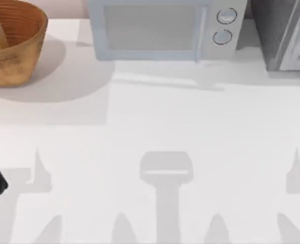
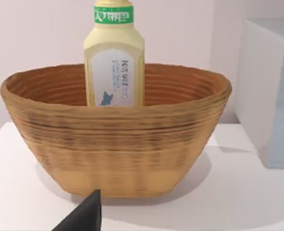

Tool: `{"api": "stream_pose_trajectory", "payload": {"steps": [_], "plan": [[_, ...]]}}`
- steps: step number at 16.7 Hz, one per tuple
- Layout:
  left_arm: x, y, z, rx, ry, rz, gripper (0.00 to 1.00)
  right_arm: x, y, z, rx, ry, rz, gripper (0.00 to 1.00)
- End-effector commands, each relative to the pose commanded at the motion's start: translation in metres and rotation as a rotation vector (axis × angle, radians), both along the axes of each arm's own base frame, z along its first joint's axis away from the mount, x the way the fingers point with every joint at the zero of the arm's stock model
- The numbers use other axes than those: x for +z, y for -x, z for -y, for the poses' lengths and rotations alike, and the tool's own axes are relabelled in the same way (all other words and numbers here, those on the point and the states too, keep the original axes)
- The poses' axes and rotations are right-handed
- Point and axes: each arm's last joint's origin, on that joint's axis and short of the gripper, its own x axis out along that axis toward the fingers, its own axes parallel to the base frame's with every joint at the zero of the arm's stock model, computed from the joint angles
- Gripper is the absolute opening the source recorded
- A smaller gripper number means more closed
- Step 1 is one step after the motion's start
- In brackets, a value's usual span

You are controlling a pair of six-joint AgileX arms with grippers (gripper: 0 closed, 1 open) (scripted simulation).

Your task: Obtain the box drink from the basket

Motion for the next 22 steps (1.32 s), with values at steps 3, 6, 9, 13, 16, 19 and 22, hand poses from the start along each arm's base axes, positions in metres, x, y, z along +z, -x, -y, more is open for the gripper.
{"api": "stream_pose_trajectory", "payload": {"steps": [3, 6, 9, 13, 16, 19, 22], "plan": [[0.001, 0.000, 0.000, 0.000, 0.001, -0.001, 1.00, 0.000, 0.000, 0.000, 0.000, 0.000, 0.000, 1.00], [0.011, -0.004, -0.001, -0.002, 0.005, -0.004, 1.00, 0.000, 0.000, 0.000, 0.000, 0.000, 0.000, 1.00], [0.032, -0.017, -0.002, -0.005, 0.008, -0.005, 1.00, 0.000, 0.000, 0.000, 0.000, 0.000, 0.000, 1.00], [0.063, -0.052, -0.006, -0.009, 0.010, 0.001, 1.00, 0.000, 0.000, 0.000, 0.000, 0.000, 0.000, 1.00], [0.078, -0.093, -0.013, -0.011, 0.010, 0.006, 1.00, 0.000, 0.000, 0.000, 0.000, 0.000, 0.000, 1.00], [0.079, -0.141, -0.021, -0.013, 0.010, 0.006, 1.00, 0.000, 0.000, 0.000, 0.000, 0.000, 0.000, 1.00], [0.064, -0.188, -0.032, -0.013, 0.009, 0.002, 1.00, 0.000, 0.000, 0.000, 0.000, 0.000, 0.000, 1.00]]}}
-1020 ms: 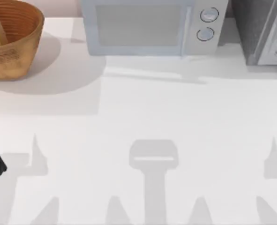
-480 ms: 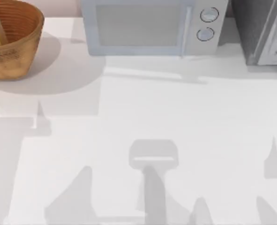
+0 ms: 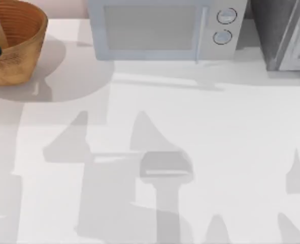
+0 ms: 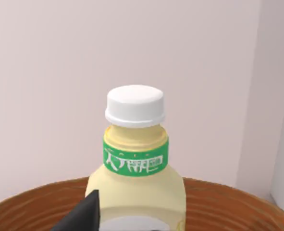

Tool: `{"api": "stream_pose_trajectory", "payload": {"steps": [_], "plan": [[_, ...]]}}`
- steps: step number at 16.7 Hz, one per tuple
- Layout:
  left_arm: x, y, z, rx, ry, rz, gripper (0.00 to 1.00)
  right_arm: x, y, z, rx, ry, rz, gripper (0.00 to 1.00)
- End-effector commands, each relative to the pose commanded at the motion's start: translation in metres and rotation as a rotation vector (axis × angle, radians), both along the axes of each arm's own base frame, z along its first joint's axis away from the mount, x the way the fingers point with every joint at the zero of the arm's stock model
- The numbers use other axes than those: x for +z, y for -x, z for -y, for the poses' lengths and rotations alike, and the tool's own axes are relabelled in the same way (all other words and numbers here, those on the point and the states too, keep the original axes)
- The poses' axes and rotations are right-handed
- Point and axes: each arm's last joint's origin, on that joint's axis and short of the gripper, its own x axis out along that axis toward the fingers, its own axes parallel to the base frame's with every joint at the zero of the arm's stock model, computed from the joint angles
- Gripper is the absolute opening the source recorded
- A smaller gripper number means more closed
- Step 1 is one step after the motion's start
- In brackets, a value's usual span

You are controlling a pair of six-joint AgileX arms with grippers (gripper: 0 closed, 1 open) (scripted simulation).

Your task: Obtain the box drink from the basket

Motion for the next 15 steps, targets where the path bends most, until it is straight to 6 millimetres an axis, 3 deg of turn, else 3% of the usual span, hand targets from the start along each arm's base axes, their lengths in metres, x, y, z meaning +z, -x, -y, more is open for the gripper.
{"api": "stream_pose_trajectory", "payload": {"steps": [4, 7, 11, 15], "plan": [[-0.036, -0.051, -0.014, -0.001, -0.002, -0.007, 1.00, 0.000, 0.000, 0.000, 0.000, 0.000, 0.000, 1.00], [-0.065, -0.077, -0.024, -0.001, -0.003, -0.011, 1.00, 0.000, 0.000, 0.000, 0.000, 0.000, 0.000, 1.00], [-0.092, -0.094, -0.031, -0.001, -0.005, -0.011, 1.00, 0.000, 0.000, 0.000, 0.000, 0.000, 0.000, 1.00], [-0.097, -0.097, -0.032, -0.001, -0.006, -0.011, 1.00, 0.000, 0.000, 0.000, 0.000, 0.000, 0.000, 1.00]]}}
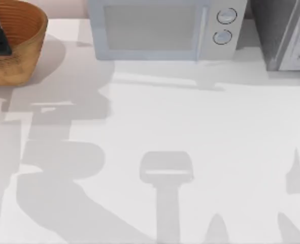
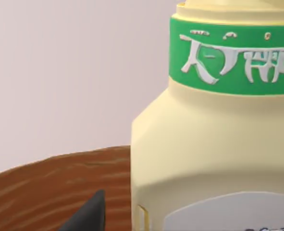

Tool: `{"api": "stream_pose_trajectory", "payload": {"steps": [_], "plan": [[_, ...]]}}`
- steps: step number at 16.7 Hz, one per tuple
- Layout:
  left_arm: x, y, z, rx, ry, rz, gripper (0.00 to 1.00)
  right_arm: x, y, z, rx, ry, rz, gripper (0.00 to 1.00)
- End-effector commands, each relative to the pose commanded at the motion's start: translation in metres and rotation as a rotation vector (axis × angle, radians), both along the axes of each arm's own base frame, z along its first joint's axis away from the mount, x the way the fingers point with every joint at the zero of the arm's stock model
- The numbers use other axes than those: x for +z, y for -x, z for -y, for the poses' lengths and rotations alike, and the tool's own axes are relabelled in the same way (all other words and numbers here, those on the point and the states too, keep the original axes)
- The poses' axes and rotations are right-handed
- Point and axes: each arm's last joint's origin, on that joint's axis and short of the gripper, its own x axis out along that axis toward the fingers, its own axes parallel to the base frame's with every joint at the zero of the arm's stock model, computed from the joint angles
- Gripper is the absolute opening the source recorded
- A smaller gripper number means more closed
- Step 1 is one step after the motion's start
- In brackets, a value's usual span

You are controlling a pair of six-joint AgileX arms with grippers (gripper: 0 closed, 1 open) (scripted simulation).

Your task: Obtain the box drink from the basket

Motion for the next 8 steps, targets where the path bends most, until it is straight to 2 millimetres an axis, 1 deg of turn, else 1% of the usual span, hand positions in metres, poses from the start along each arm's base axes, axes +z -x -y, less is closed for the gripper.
{"api": "stream_pose_trajectory", "payload": {"steps": [1, 2, 4, 8], "plan": [[0.000, 0.000, 0.000, 0.000, 0.000, 0.000, 1.00, 0.000, 0.000, 0.000, 0.000, 0.000, 0.000, 1.00], [0.007, 0.000, 0.002, -0.002, -0.009, 0.021, 1.00, 0.000, 0.000, 0.000, 0.000, 0.000, 0.000, 1.00], [0.004, -0.002, 0.002, -0.001, -0.004, 0.007, 1.00, 0.000, 0.000, 0.000, 0.000, 0.000, 0.000, 1.00], [0.001, -0.023, 0.001, 0.000, 0.000, 0.000, 1.00, 0.000, 0.000, 0.000, 0.000, 0.000, 0.000, 1.00]]}}
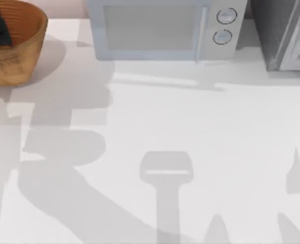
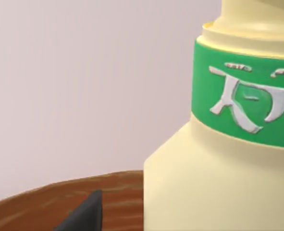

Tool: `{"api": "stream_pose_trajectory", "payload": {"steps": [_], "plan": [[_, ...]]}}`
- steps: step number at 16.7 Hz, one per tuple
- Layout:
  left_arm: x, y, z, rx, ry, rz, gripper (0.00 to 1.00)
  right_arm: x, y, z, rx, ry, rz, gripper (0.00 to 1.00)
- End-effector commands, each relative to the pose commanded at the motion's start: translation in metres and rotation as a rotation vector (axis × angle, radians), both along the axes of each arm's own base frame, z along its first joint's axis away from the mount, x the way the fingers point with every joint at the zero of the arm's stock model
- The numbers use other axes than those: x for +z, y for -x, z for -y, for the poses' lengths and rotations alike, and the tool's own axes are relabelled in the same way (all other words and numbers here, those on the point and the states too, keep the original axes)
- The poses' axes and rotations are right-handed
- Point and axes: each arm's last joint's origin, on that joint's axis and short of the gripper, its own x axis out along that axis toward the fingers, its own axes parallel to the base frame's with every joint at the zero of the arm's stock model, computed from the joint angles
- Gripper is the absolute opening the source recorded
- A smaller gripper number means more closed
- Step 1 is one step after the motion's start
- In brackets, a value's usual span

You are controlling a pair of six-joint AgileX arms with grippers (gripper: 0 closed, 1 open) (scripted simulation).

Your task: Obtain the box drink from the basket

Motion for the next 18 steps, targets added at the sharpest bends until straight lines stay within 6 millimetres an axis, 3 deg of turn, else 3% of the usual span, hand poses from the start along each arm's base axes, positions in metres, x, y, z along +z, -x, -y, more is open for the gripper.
{"api": "stream_pose_trajectory", "payload": {"steps": [4, 9, 18], "plan": [[-0.001, -0.022, 0.000, 0.000, 0.000, 0.000, 1.00, 0.000, 0.000, 0.000, 0.000, 0.000, 0.000, 1.00], [-0.001, -0.027, 0.000, 0.000, 0.000, 0.000, 1.00, 0.000, 0.000, 0.000, 0.000, 0.000, 0.000, 1.00], [-0.001, -0.027, 0.000, 0.000, 0.000, 0.000, 0.32, 0.000, 0.000, 0.000, 0.000, 0.000, 0.000, 1.00]]}}
